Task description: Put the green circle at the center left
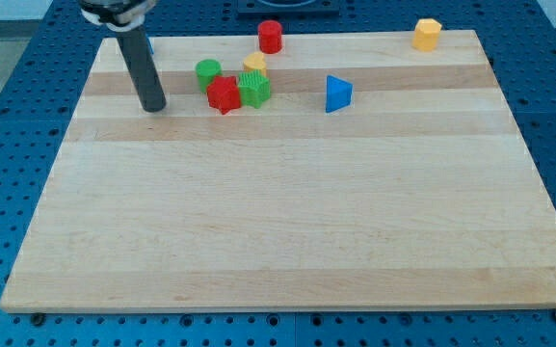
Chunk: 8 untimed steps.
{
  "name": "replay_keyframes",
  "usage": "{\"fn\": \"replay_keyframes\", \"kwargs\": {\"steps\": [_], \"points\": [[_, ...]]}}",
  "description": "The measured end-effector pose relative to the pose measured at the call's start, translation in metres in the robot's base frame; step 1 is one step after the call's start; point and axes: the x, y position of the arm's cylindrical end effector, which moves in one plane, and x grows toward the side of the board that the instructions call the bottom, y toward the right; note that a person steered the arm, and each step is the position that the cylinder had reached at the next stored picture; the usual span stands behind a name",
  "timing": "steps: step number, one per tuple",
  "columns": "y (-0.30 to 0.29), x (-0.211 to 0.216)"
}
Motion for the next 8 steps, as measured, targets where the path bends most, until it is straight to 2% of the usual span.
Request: {"fn": "replay_keyframes", "kwargs": {"steps": [2, 3, 5, 6, 8], "points": [[-0.011, -0.078], [0.023, -0.09], [0.117, -0.091], [0.153, -0.074], [0.152, -0.049]]}}
